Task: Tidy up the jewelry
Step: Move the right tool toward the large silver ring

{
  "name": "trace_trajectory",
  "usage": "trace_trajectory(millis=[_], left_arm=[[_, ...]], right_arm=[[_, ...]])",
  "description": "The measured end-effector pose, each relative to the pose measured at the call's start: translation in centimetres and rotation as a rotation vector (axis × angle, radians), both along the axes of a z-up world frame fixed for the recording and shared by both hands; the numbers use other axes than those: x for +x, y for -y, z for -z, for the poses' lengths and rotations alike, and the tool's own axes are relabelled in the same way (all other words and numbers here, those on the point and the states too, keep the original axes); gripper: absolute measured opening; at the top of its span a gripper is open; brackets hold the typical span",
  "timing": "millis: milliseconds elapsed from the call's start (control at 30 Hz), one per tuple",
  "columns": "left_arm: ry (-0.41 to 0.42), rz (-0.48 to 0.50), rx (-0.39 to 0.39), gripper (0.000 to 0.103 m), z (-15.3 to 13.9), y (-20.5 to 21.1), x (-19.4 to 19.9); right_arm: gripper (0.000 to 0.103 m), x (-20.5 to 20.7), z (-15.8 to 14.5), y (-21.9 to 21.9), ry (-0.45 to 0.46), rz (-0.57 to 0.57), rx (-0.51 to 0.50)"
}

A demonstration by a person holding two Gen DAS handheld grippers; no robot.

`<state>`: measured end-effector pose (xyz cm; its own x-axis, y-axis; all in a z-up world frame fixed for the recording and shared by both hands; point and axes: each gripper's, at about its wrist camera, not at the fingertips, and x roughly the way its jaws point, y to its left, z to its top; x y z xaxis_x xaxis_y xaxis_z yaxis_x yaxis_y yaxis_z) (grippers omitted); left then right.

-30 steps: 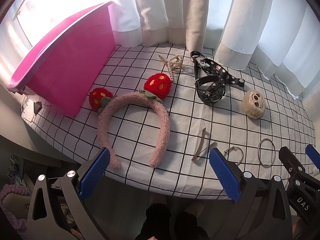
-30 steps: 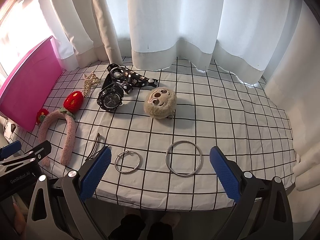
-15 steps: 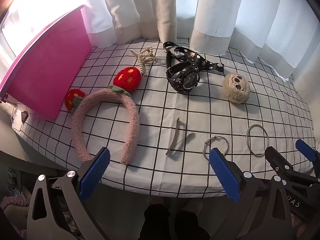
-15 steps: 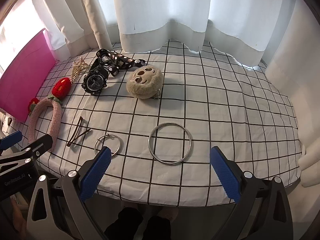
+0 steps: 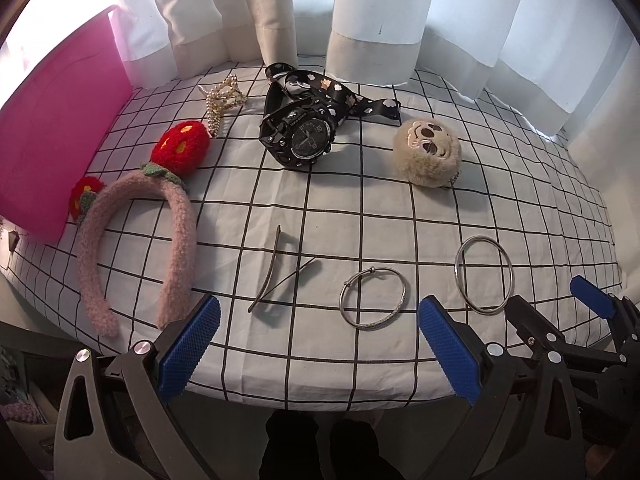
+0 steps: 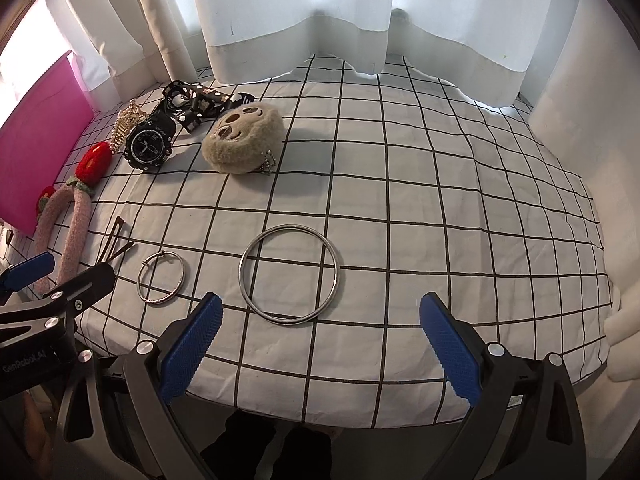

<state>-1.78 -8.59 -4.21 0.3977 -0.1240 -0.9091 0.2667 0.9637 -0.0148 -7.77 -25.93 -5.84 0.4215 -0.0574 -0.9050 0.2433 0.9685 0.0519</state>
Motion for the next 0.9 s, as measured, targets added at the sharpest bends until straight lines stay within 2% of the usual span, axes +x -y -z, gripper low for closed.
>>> trace_trajectory(millis=[400,567,900], left_arm=[[0.007,-0.042,0.015,0.097,2.3,-0.2,2.1],[-0.003,-0.057,-0.009,0.097,3.0,-1.2,3.2],[-0.018,-0.069,0.035,0.097,4.7,-1.9,4.2]], right_arm=[[0.094,0.9,2.9,1.0,-0.029,-0.033,-0.017],[0.094,1.5,3.6,1.1,-0.026,-0.035,-0.020],[0.094,1.6,4.4,1.2,-0.025,-0.028,-0.020]])
